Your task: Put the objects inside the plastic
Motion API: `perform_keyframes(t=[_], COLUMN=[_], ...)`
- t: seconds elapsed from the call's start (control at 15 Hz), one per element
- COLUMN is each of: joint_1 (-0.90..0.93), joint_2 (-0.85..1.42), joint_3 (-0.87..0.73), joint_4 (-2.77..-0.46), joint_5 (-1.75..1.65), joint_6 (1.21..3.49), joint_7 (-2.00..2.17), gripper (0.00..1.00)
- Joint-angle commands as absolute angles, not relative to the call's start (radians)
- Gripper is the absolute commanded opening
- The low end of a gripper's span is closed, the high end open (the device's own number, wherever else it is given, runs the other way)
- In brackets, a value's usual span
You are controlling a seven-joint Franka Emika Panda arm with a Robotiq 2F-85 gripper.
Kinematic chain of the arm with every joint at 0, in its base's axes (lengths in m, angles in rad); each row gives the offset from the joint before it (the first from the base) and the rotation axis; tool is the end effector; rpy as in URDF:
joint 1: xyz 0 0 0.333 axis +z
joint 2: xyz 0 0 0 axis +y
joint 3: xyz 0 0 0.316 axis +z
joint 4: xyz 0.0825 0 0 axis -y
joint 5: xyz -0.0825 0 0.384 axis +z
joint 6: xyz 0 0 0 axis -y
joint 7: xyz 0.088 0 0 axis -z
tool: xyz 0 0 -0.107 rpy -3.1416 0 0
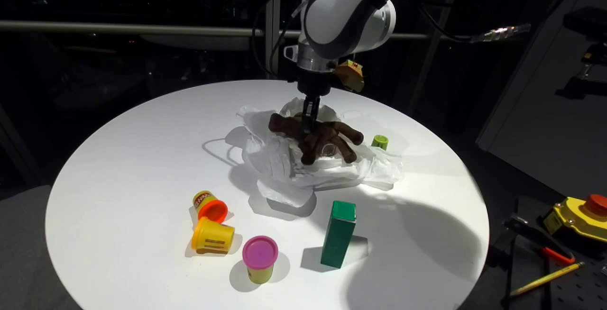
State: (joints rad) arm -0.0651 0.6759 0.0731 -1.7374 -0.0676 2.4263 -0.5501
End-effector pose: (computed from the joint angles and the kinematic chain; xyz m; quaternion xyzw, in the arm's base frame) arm 0.6688 0.0009 0.1914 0.9564 0.2919 0.0076 0.0017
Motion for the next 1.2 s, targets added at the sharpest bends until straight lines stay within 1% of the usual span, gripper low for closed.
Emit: perform_keyframes(t=[0.0,0.13,0.33,0.4,0.47,0.6,0.8,1.0,1.13], joint_1=[-0.076,-0.073,-0.068,-0.067,-0.067,-0.074,-0.106,-0.140,-0.166], joint_2=[0.671,0.658,0.648,0.645,0.642,0.626,0.568,0.491,0.425], joint_3=[0.084,0.081,0.075,0.073,0.073,0.076,0.085,0.076,0.067], joint_4=[-1.766,-1.787,-1.805,-1.806,-1.807,-1.800,-1.797,-1.824,-1.863], joint_5=[-0.097,-0.110,-0.136,-0.140,-0.141,-0.122,-0.061,-0.002,0.041], joint_6=[2.421,2.420,2.418,2.417,2.417,2.408,2.386,2.383,2.388], joint_7=[-0.547,-0.553,-0.549,-0.540,-0.536,-0.520,-0.467,-0.422,-0.407], gripper=[0.08,0.09,0.09,0.39,0.41,0.53,0.78,0.99,1.00])
